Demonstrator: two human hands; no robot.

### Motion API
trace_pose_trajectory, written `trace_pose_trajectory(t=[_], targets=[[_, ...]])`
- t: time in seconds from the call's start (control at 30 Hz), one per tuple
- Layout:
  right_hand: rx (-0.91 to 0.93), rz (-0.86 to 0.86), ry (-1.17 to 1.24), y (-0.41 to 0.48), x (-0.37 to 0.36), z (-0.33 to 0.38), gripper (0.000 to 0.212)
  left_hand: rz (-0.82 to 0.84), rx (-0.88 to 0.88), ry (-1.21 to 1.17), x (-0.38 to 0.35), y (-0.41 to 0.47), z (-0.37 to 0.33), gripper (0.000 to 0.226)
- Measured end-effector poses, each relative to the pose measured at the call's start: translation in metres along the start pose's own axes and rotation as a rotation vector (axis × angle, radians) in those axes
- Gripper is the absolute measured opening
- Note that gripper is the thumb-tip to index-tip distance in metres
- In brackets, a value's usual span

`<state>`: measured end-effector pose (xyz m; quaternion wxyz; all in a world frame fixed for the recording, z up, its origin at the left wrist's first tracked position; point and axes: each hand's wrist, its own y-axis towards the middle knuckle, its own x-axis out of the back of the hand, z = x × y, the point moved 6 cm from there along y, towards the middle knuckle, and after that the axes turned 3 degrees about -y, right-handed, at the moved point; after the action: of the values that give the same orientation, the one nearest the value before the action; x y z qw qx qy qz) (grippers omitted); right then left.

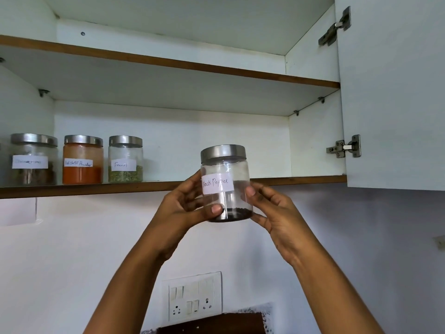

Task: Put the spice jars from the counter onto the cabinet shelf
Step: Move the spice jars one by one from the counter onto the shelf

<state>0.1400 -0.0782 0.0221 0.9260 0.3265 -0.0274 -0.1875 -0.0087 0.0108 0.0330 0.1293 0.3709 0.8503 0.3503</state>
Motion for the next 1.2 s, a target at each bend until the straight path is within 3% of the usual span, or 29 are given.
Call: trace_pose_trajectory(t=[0.07,0.33,0.43,0.57,0.77,1.2], targets=[[0.026,-0.005,-0.068,0.0,-0.002,0.003,0.041,-0.061,-0.041,0.053,0.003,0.0,-0.004,0.086],[0.077,0.046,-0.261,0.021,-0.019,0.006,0.069,-0.237,-0.138,0.344,0.014,0.004,-0.019,0.094],[0.069,0.06,-0.24,0.036,-0.025,0.008,0.051,-0.274,-0.161,0.455,0.017,0.009,-0.023,0.096],[0.045,0.083,-0.273,0.067,-0.039,0.012,0.049,-0.274,-0.106,0.558,0.035,0.031,-0.027,0.103],[0.059,0.109,-0.393,0.123,-0.077,0.019,0.049,-0.322,-0.03,0.682,0.075,0.069,-0.042,0.072],[-0.162,0.237,-0.543,0.2,-0.138,-0.033,0.049,-0.411,0.253,1.185,0.13,0.101,-0.021,0.044]])
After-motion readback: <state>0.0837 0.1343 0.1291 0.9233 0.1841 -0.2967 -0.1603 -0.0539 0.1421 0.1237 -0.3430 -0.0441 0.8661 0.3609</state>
